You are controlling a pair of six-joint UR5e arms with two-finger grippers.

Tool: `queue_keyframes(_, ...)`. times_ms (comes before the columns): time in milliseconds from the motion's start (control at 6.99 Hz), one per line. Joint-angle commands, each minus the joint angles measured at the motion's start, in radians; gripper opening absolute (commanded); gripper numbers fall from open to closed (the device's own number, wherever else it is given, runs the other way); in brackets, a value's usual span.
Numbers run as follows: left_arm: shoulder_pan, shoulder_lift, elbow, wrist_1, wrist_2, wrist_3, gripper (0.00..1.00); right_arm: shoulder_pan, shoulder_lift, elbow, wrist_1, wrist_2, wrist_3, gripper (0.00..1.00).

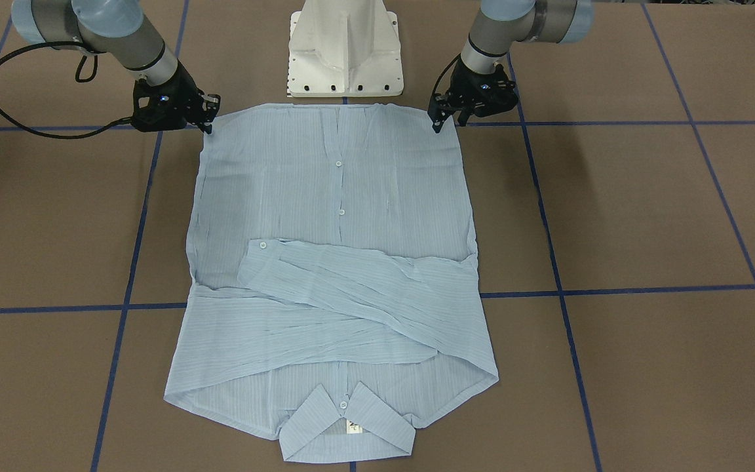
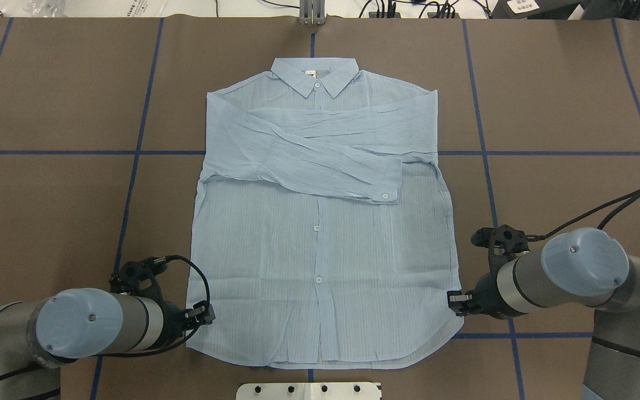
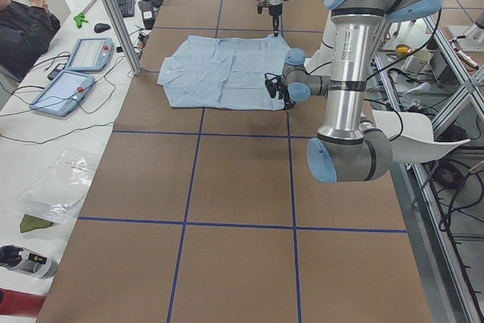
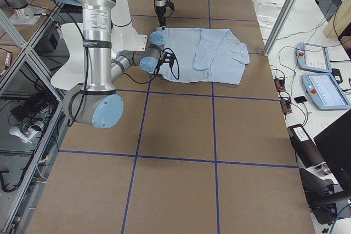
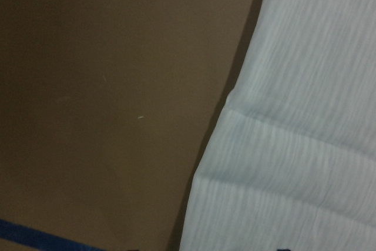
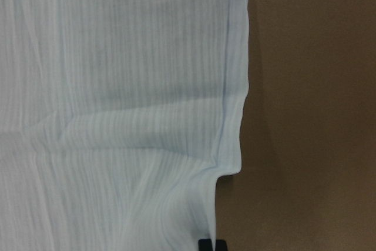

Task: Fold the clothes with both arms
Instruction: 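Move the left gripper to the hem corner nearest it and grasp both hem corners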

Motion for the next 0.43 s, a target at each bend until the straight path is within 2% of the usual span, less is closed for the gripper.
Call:
queue_keyframes(0, 0.005, -0.006, 0.002, 0.011, -0.001, 0.0, 0.6, 0.006, -0.001, 0.0, 0.0, 0.002, 0.0, 0.0)
queue_keyframes(286, 0.005, -0.001, 0.008, 0.016, 0.0, 0.001, 0.6, 0.006, 0.003, 0.0, 0.0, 0.003, -0.002, 0.0)
